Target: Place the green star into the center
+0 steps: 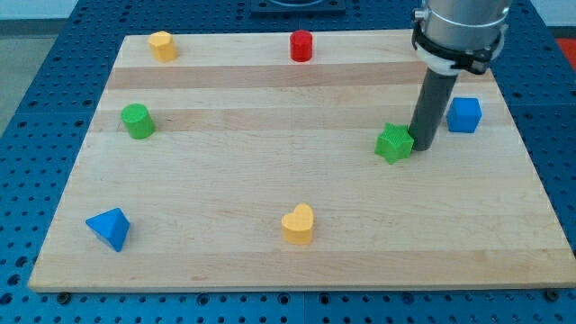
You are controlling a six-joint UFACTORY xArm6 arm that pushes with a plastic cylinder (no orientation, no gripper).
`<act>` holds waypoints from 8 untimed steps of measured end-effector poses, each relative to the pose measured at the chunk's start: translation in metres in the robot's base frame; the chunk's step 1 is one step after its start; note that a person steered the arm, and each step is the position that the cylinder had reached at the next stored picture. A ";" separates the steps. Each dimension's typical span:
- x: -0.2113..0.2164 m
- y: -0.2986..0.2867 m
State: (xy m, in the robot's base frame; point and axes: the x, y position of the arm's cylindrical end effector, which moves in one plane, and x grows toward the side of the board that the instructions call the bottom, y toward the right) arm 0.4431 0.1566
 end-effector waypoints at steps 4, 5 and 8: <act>-0.008 -0.108; -0.006 -0.112; 0.023 -0.193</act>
